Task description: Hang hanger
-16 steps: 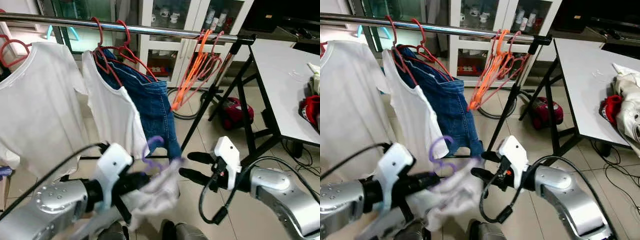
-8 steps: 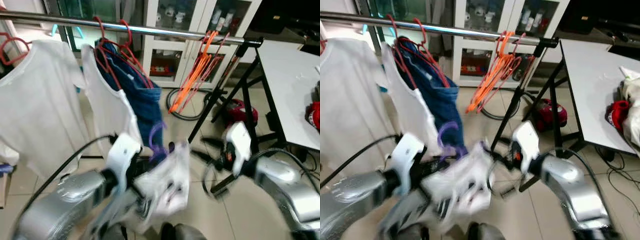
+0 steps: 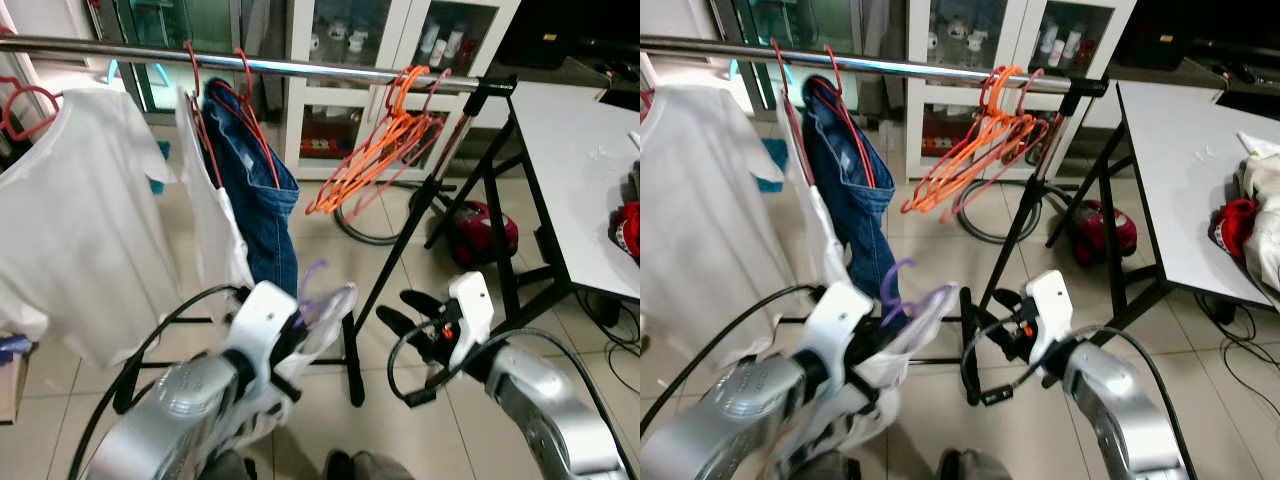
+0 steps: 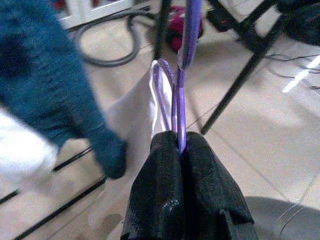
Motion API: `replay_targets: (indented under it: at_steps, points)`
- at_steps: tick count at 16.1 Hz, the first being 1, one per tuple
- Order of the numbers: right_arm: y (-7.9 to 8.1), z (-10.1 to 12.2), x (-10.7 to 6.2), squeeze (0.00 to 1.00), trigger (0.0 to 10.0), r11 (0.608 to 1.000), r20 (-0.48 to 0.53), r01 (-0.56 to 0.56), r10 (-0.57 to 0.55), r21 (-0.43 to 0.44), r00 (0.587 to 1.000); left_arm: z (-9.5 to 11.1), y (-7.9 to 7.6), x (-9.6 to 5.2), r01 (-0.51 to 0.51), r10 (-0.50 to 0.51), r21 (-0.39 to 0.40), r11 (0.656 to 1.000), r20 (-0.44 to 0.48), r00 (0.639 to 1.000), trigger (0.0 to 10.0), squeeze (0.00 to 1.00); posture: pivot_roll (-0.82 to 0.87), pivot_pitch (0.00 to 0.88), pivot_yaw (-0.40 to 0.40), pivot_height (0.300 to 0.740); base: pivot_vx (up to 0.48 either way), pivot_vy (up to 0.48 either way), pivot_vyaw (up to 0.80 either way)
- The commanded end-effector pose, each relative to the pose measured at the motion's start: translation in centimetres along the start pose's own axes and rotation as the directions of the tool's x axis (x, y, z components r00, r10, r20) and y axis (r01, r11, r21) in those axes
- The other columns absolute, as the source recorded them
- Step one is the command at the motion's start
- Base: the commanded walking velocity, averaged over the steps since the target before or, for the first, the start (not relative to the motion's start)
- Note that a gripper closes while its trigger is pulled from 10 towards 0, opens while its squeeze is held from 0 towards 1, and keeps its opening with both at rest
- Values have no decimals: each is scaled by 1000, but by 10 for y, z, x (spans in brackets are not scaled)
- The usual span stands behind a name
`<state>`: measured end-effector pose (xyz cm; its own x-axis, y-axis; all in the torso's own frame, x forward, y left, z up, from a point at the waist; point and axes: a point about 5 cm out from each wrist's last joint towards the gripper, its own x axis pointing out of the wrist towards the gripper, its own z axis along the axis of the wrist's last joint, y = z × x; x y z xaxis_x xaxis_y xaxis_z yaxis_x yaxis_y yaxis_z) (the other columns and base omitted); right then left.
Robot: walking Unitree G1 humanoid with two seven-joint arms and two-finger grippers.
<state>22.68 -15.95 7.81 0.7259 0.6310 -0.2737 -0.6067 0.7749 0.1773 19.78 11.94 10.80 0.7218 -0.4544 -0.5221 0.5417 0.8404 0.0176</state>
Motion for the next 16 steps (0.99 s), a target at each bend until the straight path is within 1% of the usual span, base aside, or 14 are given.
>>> replay_targets:
  at_steps: [1, 2, 4, 5, 7, 8, 9, 10, 11, 12, 13, 14, 15, 16]
  points:
    - [-4, -3, -7, 0, 10000, 1000, -15, 11, -11, -16, 1000, 3, 16, -15, -175, 175, 17, 984, 3, 984, 10000, 0, 47, 53, -99, 740, 0, 0, 0]
    - [-3, -6, -7, 0, 10000, 1000, -31, -5, 4, -17, 1000, 1, 25, -23, -278, 278, 1, 961, -17, 960, 10000, 0, 52, 54, -102, 740, 0, 0, 0]
    - [-2, -6, -4, 0, 10000, 1000, -37, -19, 18, -20, 999, -2, 37, -32, -402, 401, -32, 915, -42, 915, 10000, 0, 60, 57, -110, 740, 0, 0, 0]
    - [-2, -5, -2, 0, 10000, 999, -38, -27, 26, -23, 999, -2, 43, -36, -466, 464, -58, 883, -39, 885, 10000, 0, 67, 59, -117, 740, 0, 0, 0]
    - [-2, -2, 1, 0, 10000, 999, -34, -37, 36, -31, 999, 4, 46, -38, -502, 504, -98, 859, 2, 863, 10000, 0, 71, 61, -122, 740, 0, 0, 0]
    - [-1, -2, 1, 0, 10000, 998, -39, -47, 45, -36, 998, 4, 45, -39, -508, 510, -103, 855, -7, 860, 10000, 0, 70, 61, -122, 740, 0, 0, 0]
    - [0, -3, 1, 0, 10000, 997, -48, -58, 56, -47, 997, 5, 41, -39, -500, 502, -97, 860, -14, 865, 10000, 0, 71, 59, -122, 740, 0, 0, 0]
    - [0, -4, 1, 0, 10000, 997, -48, -56, 54, -46, 997, 9, 38, -38, -479, 483, -100, 872, 18, 875, 10000, 0, 69, 59, -122, 740, 0, 0, 0]
    - [0, -4, 1, 0, 10000, 998, -46, -49, 47, -44, 998, 17, 32, -33, -419, 428, -103, 902, 83, 900, 10000, 0, 68, 57, -124, 740, 0, 0, 0]
    - [0, -3, 1, 0, 10000, 998, -45, -48, 46, -44, 998, 19, 30, -31, -397, 406, -101, 912, 98, 909, 10000, 0, 67, 57, -125, 740, 0, 0, 0]
    - [-1, -2, 2, 0, 10000, 998, -41, -45, 43, -47, 998, 29, 30, -24, -370, 381, -93, 924, 146, 913, 10000, 0, 62, 56, -126, 740, 0, 0, 0]
    - [-1, 1, 3, 0, 10000, 998, -36, -43, 42, -49, 998, 37, 34, -19, -382, 392, -94, 920, 168, 904, 10000, 0, 58, 54, -126, 740, 0, 0, 0]
    - [-2, 6, 4, 0, 10000, 998, -21, -40, 39, -50, 999, 52, 50, -10, -409, 416, -75, 909, 198, 888, 10000, 0, 57, 52, -131, 740, 0, 0, 0]
    - [-3, 7, 5, 0, 10000, 998, -19, -40, 39, -49, 999, 55, 52, -9, -412, 417, -70, 908, 203, 886, 10000, 0, 57, 52, -131, 740, 0, 0, 0]
